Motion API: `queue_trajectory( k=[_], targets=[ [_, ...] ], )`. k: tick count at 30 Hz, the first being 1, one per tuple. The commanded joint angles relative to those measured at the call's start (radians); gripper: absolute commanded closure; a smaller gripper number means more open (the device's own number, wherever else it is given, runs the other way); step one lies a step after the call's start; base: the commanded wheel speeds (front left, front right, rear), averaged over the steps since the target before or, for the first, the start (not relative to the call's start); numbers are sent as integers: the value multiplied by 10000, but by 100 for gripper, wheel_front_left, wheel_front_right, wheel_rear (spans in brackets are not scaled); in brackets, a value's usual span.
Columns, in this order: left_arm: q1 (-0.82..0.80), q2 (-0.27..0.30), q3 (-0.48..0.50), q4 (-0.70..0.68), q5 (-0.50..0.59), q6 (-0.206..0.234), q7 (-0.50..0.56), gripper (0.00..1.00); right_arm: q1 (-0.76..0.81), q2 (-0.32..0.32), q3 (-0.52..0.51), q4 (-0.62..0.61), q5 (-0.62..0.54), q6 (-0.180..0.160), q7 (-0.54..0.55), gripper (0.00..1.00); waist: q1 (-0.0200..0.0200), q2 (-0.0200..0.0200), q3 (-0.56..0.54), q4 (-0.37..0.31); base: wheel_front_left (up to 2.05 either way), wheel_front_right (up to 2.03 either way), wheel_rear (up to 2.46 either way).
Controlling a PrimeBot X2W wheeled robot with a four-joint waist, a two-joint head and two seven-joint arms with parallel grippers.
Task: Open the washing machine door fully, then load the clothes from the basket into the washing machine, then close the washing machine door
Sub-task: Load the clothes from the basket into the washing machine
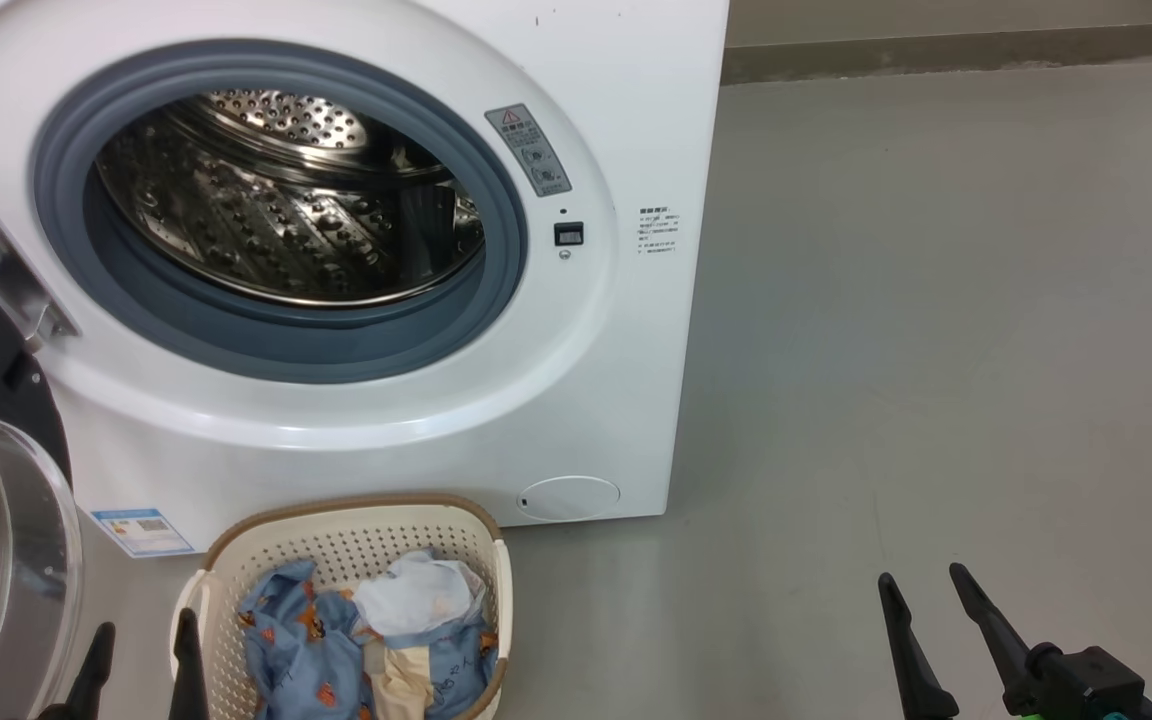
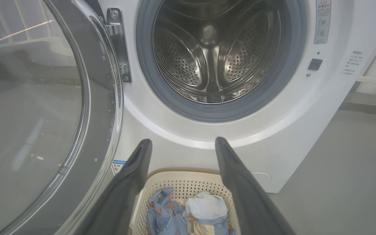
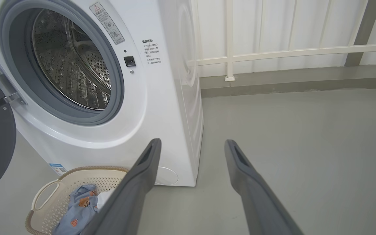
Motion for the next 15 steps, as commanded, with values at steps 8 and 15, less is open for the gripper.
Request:
queue_trajectory(
  k=[8, 15],
  targets=[
    [-310, 223, 201, -247, -49, -18, -91, 0, -232, -68, 246, -297, -47, 16, -120, 0, 0, 0, 220, 43, 0, 0, 0],
    [-414, 334, 137, -236, -241, -24, -91, 0, -292, -68, 261, -329, -88, 16, -120, 0, 0, 0, 655, 88, 0, 0, 0]
  ],
)
